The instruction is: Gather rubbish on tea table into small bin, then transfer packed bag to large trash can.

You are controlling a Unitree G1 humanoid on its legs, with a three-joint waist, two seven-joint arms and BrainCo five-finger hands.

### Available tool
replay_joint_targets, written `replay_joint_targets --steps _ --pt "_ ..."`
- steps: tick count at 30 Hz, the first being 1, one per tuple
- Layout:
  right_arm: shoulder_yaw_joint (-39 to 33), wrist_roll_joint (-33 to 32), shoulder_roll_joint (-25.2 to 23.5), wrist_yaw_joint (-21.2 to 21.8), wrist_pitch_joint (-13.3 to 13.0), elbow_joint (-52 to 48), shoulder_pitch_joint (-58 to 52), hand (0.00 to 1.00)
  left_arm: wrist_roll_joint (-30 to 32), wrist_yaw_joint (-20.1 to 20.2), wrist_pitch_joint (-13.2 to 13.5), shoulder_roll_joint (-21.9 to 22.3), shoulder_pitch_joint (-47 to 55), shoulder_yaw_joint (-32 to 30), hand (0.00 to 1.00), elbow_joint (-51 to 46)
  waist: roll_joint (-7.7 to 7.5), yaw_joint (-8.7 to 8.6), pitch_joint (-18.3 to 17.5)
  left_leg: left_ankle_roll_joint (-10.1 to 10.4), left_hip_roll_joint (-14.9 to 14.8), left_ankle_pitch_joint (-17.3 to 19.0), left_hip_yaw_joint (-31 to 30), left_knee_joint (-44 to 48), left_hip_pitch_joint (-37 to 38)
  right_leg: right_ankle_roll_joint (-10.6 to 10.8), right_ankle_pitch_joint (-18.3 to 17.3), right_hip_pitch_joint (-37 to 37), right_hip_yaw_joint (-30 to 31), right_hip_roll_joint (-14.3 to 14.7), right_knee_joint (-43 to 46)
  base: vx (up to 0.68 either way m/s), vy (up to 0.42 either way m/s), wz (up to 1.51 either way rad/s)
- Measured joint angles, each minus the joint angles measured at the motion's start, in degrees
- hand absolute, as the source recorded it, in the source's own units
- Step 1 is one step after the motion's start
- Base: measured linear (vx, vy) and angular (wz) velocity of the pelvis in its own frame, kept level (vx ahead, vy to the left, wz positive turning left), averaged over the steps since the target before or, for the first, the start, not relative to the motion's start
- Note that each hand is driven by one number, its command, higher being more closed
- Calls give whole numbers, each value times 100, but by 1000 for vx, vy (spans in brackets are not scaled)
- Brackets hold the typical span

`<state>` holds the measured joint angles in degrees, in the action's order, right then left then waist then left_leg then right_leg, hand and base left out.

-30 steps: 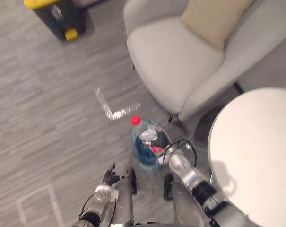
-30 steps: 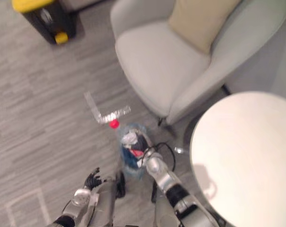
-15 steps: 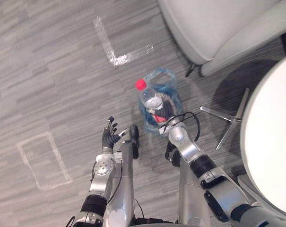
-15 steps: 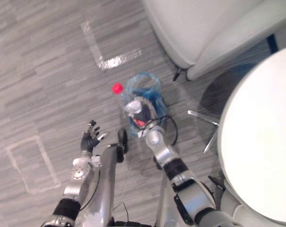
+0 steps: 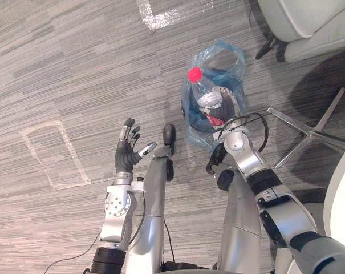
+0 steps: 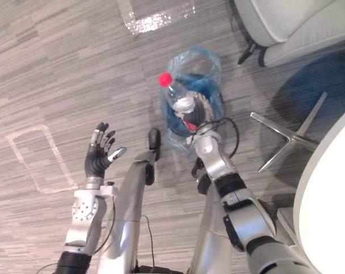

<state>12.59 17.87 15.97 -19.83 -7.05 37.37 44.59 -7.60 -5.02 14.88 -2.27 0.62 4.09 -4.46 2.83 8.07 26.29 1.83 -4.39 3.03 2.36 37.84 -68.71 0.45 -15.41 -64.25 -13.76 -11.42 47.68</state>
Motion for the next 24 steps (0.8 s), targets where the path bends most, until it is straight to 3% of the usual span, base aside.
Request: replay_joint_targets --steps 10,19,21,22,24 --pt "-164 19 -43 -124 -12 -357 -256 0 4 47 6 89 98 209 0 -132 -23 -60 -32 40 -20 -61 8 -79 -67 -4 -1 -129 1 11 -1 1 0 1" --pt "198 1231 -388 -89 -27 -726 -859 0 258 40 4 121 69 190 0 -38 -145 -169 -249 62 -116 -87 18 -176 -19 -132 88 -70 -20 128 -200 -20 5 -5" --pt "376 1597 -478 -15 -14 -573 -986 0 369 -13 52 159 -380 121 0 901 -183 -152 -350 68 -166 -96 42 -224 58 -170 141 16 -29 187 -319 -8 3 -16" --pt "579 1859 -544 81 -12 -417 -981 0 551 -282 17 189 -823 64 0 1850 -223 -174 -381 71 -194 -133 61 -317 165 -174 185 114 -24 229 -424 -7 9 -12" --pt "730 2230 -683 64 7 -78 -958 0 745 -507 -34 196 -1217 27 0 2751 -284 -222 -417 80 -200 -191 69 -466 295 -174 221 227 -38 247 -545 -5 5 -4"
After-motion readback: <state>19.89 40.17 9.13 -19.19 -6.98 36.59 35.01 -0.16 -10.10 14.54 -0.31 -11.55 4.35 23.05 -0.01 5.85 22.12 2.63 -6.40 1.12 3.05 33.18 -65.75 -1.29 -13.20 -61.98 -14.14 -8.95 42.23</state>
